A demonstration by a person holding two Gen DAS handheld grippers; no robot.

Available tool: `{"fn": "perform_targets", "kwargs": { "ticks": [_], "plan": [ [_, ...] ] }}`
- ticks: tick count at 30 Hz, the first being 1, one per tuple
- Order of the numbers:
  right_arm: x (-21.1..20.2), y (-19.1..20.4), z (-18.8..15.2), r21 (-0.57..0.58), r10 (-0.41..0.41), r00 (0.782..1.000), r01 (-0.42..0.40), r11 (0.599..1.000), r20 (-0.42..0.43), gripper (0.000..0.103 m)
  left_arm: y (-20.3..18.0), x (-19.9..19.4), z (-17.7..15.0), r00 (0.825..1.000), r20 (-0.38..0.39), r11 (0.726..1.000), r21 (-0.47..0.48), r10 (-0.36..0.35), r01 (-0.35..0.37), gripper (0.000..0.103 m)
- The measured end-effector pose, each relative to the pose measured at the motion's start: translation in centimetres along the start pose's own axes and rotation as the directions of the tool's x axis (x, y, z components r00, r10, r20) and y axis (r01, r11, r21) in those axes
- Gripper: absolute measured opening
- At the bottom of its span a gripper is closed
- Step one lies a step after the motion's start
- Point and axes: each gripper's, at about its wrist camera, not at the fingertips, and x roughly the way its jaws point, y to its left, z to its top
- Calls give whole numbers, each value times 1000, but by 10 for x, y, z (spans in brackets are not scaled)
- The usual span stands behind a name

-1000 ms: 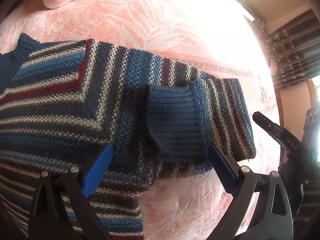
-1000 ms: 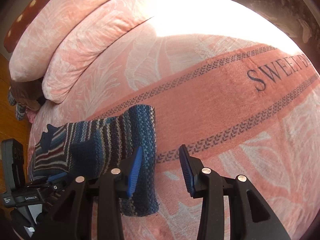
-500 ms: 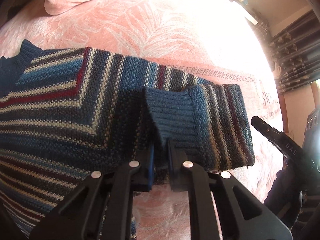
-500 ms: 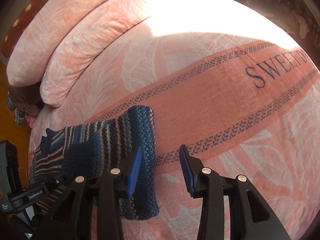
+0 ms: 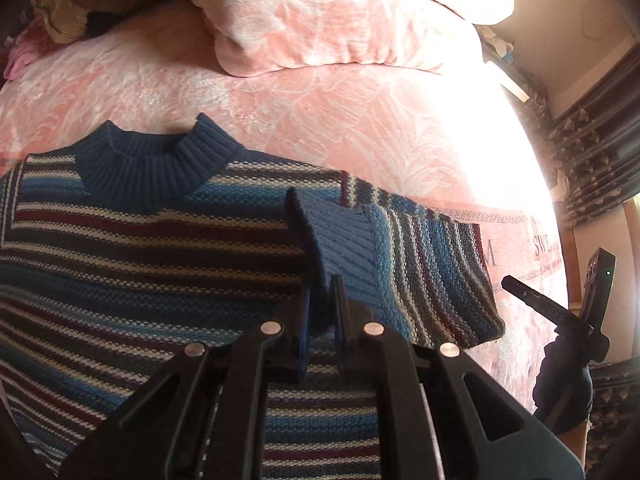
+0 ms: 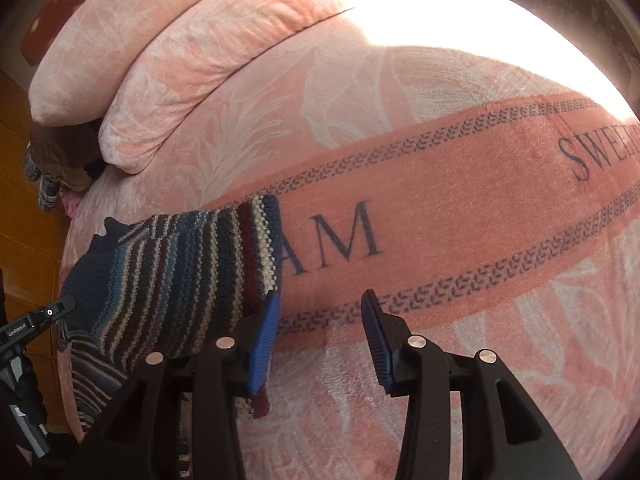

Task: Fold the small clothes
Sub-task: 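Grasp the other sleeve cuff with the left tool and fold it across the body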

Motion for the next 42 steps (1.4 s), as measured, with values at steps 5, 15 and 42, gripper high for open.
{"fn": "perform_targets", "kwargs": {
  "ticks": [5,15,42],
  "plan": [
    [18,32,-3,-19,68,996,-69,997,-57,45,80,-24,10,998,29,994,-97,55,-52,7],
    [56,105,-22,-85,156,969,-175,981,-192,47,173,-46,15,990,72,974,-204,117,-100,7],
    [50,159,-37,-237,66,987,-100,966,-144,49,261,-34,2,980,63,939,-303,188,-161,23]
  ]
}}
